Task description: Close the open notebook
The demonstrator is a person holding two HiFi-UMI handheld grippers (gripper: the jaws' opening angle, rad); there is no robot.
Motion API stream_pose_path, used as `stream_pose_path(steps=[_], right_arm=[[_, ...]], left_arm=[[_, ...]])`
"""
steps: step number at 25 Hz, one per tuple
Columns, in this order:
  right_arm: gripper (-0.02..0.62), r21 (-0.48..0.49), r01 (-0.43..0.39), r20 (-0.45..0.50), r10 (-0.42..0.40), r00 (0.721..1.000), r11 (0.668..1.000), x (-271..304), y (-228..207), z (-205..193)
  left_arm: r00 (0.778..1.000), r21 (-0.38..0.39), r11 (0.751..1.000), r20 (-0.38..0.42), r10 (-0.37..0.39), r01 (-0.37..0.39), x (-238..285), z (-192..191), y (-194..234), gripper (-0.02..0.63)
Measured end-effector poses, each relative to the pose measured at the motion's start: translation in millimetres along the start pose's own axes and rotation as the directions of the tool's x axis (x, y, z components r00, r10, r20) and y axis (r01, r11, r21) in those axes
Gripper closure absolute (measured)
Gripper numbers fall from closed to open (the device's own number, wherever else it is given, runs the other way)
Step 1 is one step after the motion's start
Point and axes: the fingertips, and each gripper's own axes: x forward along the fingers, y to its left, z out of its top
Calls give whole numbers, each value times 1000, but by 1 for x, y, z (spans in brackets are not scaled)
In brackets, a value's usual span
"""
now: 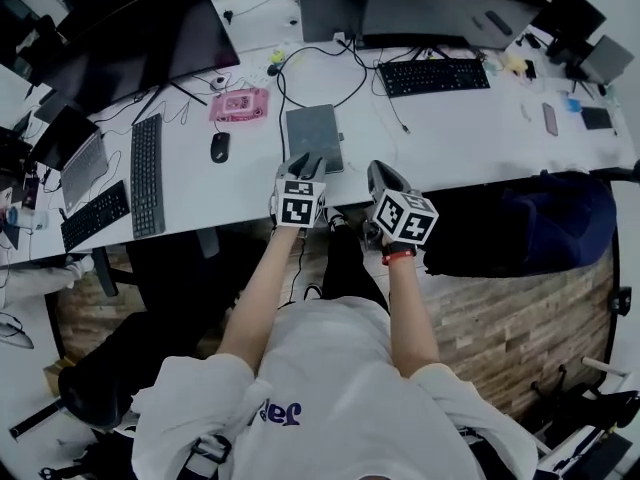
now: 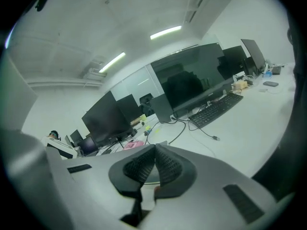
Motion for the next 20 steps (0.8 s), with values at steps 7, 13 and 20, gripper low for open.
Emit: stream_pose_path(steps=[7, 13, 20], right_arm=[[580, -84, -35, 39, 38, 998, 996, -21, 45, 12], [581, -142, -46, 83, 58, 995, 989, -43, 73, 16], [581, -204, -42, 110, 65, 992, 978, -61, 93, 11]], left_arm=[[984, -49, 997, 163, 69, -62, -89, 38, 30, 508], [967, -82, 991, 227, 119, -103, -148, 37, 44, 549], [945, -74, 990, 296, 139, -122, -188, 35, 43, 569]])
